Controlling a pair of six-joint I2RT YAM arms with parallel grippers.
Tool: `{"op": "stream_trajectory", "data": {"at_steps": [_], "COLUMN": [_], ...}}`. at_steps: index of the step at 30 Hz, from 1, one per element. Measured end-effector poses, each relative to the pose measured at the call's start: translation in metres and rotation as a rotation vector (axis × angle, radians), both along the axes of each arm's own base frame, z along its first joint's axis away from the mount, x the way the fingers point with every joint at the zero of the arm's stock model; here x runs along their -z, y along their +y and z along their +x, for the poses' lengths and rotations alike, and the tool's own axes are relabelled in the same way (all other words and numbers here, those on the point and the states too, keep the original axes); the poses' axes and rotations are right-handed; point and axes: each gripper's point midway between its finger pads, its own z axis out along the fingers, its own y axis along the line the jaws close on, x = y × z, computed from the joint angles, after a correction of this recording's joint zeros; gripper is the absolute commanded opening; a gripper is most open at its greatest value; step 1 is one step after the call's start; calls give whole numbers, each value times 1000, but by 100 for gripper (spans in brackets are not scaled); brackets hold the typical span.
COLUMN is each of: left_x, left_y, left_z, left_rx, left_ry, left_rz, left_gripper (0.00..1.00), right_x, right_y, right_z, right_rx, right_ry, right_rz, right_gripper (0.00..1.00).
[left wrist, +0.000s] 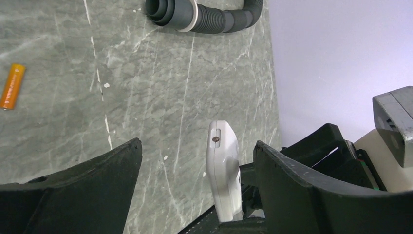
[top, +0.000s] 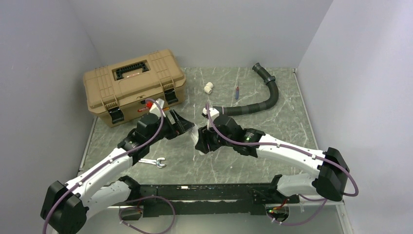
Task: Load the batteries into the remote control
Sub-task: Adjust the remote control.
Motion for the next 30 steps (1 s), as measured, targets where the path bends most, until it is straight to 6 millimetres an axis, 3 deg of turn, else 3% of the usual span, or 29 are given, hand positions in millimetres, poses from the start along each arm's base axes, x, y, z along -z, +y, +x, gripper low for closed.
{"op": "stream_trajectory", "data": {"at_steps": [18,26,28,30], "left_x": [-8,-15,-19,-22], "left_y": [-20,-27,-29,-30], "left_z": [0,-2,-2,-2], "left_rx": [24,45,44,45], "left_ry": [8,2,1,-2], "left_rz": [-76,-111,-131,-139], "left_gripper": [54,23,14,2], "right_x": [-21,-21,-21,-21], "right_y": [10,10,10,10], "right_z": [4,4,5,5], "right_rx": [-10,-9,-5,0], "right_ry": [-24,-24,-27,-32], "right_rz": [56,56,54,53], "right_gripper": [6,6,11,33]}}
